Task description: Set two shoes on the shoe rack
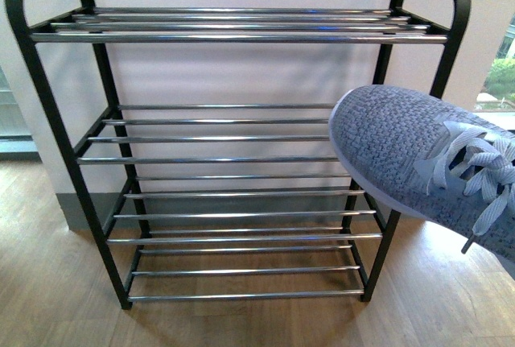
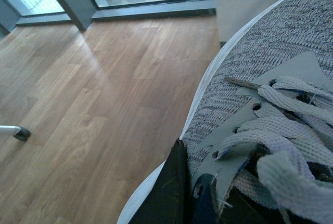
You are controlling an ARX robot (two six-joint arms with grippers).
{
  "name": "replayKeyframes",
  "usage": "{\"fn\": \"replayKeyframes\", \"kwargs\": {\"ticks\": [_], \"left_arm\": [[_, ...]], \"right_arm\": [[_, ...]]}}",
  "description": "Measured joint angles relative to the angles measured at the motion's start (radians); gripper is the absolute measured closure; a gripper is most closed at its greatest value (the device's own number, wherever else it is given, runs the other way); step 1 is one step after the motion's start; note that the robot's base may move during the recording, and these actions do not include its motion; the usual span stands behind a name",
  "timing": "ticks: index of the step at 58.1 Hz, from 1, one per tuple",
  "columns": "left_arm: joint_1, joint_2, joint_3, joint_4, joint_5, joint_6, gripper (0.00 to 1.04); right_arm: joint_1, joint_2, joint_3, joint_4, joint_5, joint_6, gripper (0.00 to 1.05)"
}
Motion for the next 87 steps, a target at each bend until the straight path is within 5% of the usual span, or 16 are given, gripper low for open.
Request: {"fn": "replayKeyframes", "kwargs": {"ticks": [87], "left_arm": [[-0.001, 0.0, 0.0, 0.0, -0.002, 0.001, 1.03]], "right_arm": [[-0.001, 0.001, -0.004, -0.002, 0.002, 0.0, 1.01]]}}
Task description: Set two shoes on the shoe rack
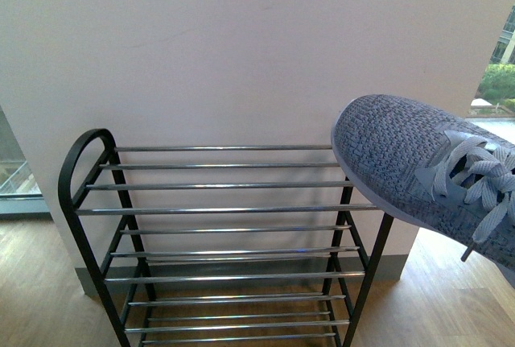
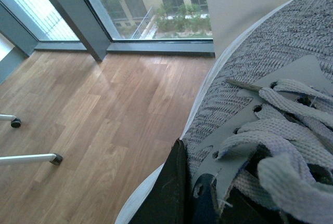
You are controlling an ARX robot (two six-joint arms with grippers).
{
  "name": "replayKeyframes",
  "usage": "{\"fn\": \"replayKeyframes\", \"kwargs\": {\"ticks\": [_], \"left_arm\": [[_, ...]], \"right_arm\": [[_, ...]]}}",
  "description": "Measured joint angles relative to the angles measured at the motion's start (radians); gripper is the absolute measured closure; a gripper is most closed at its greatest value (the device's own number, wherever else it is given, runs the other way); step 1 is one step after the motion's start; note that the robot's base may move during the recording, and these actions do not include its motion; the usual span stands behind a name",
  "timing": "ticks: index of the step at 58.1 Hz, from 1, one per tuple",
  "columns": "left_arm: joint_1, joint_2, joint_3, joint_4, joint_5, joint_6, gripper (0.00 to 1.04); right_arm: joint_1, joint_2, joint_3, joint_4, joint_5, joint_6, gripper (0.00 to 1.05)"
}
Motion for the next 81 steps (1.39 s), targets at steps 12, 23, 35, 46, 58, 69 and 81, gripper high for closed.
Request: {"fn": "replayKeyframes", "kwargs": {"ticks": [12, 23, 35, 46, 58, 69, 81], "left_arm": [[0.0, 0.0, 0.0, 0.0, 0.0, 0.0, 1.03], [0.0, 0.0, 0.0, 0.0, 0.002, 0.0, 1.03], [0.0, 0.0, 0.0, 0.0, 0.0, 0.0, 1.03], [0.0, 0.0, 0.0, 0.0, 0.002, 0.0, 1.03], [0.0, 0.0, 0.0, 0.0, -0.002, 0.0, 1.03], [0.0, 0.0, 0.0, 0.0, -0.002, 0.0, 1.03], [0.0, 0.0, 0.0, 0.0, -0.002, 0.0, 1.03]], "right_arm": [[0.0, 0.0, 0.0, 0.0, 0.0, 0.0, 1.01], [0.0, 0.0, 0.0, 0.0, 0.001, 0.0, 1.01], [0.088, 0.056, 0.104, -0.175, -0.005, 0.007, 1.01], [0.321, 0.394, 0.468, -0.267, 0.262, 0.158, 1.01], [0.369, 0.682, 0.836, -0.451, 0.47, 0.261, 1.01], [0.348, 0.822, 1.03, -0.702, 0.538, 0.425, 1.01], [0.33, 0.846, 1.12, -0.876, 0.357, 0.754, 1.01]]}}
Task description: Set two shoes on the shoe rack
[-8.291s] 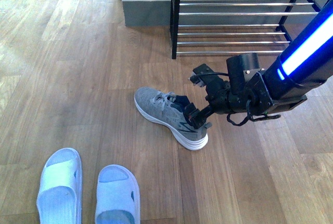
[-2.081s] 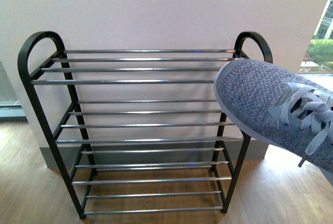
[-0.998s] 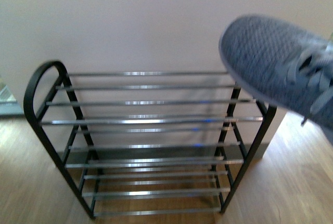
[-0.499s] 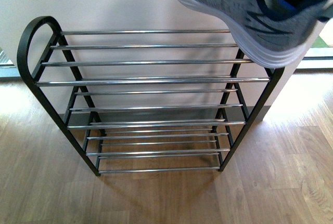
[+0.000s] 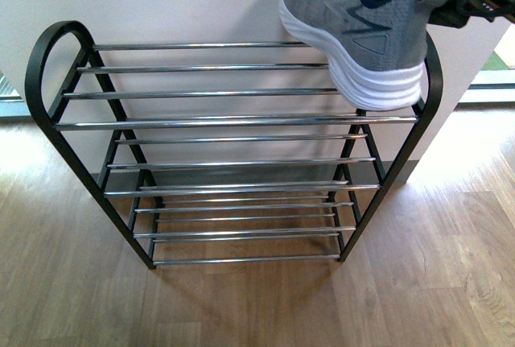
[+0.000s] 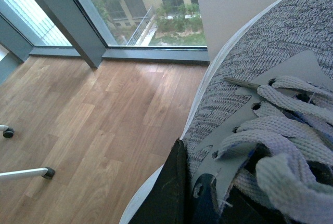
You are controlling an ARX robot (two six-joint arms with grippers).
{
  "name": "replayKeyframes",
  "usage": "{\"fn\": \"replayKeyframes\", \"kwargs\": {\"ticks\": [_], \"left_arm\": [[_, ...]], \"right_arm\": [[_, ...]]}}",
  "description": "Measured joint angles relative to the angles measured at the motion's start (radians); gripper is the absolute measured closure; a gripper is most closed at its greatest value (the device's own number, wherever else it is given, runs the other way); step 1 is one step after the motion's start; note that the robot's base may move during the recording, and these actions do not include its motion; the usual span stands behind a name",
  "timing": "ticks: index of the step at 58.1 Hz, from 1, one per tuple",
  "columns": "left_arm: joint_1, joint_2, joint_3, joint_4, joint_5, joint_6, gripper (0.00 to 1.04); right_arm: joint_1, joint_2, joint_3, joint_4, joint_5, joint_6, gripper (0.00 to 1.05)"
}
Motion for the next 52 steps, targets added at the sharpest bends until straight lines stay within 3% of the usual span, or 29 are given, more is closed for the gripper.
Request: {"fn": "replayKeyframes", "kwargs": {"ticks": [5, 9, 20, 52], "left_arm": [[0.0, 0.0, 0.0, 0.0, 0.0, 0.0, 1.03], [0.0, 0.0, 0.0, 0.0, 0.0, 0.0, 1.03], [0.0, 0.0, 0.0, 0.0, 0.0, 0.0, 1.03], [0.0, 0.0, 0.0, 0.0, 0.0, 0.0, 1.03]], "right_arm": [[0.008, 0.034, 0.044, -0.011, -0.013, 0.128, 1.01], [0.008, 0.058, 0.047, -0.005, 0.04, 0.161, 1.01], [-0.032, 0.136, 0.049, 0.014, 0.13, 0.154, 1.01], [-0.074, 0.117, 0.004, 0.028, 0.14, 0.161, 0.98]]}}
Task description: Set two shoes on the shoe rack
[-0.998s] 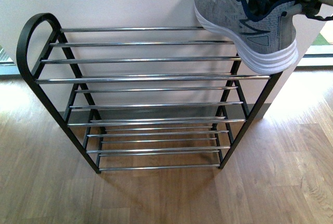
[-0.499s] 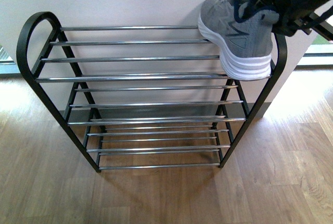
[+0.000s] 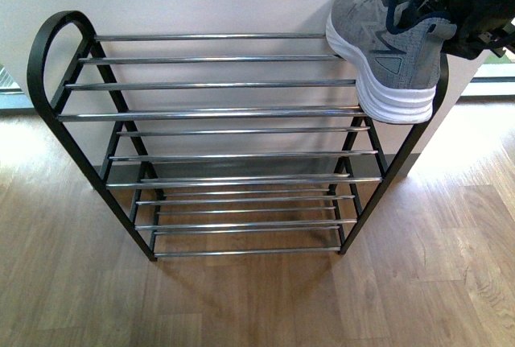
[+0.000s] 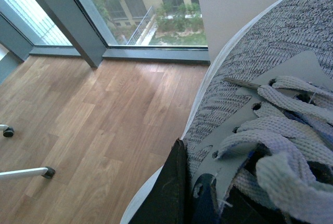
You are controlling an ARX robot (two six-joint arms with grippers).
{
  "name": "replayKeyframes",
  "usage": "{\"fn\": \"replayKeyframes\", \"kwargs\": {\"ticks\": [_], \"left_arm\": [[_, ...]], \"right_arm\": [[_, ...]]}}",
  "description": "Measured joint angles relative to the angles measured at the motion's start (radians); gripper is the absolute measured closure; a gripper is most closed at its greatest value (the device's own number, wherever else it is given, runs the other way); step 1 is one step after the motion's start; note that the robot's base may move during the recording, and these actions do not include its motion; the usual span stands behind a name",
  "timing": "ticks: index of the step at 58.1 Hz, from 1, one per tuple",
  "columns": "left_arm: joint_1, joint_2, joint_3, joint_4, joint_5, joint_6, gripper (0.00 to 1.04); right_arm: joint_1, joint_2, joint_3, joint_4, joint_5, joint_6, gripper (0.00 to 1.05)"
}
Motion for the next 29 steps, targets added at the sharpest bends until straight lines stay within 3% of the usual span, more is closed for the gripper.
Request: {"fn": "replayKeyframes", "kwargs": {"ticks": [19, 25, 29], "left_arm": [[0.0, 0.0, 0.0, 0.0, 0.0, 0.0, 1.03], [0.0, 0.0, 0.0, 0.0, 0.0, 0.0, 1.03], [0.0, 0.0, 0.0, 0.0, 0.0, 0.0, 1.03]], "right_arm": [[-0.029, -0.109, -0.049, 0.005, -0.072, 0.016, 0.48], [-0.048, -0.191, -0.108, 0.039, -0.056, -0.063, 0.32], [-0.063, -0.252, -0.155, 0.113, 0.008, -0.168, 0.21]]}}
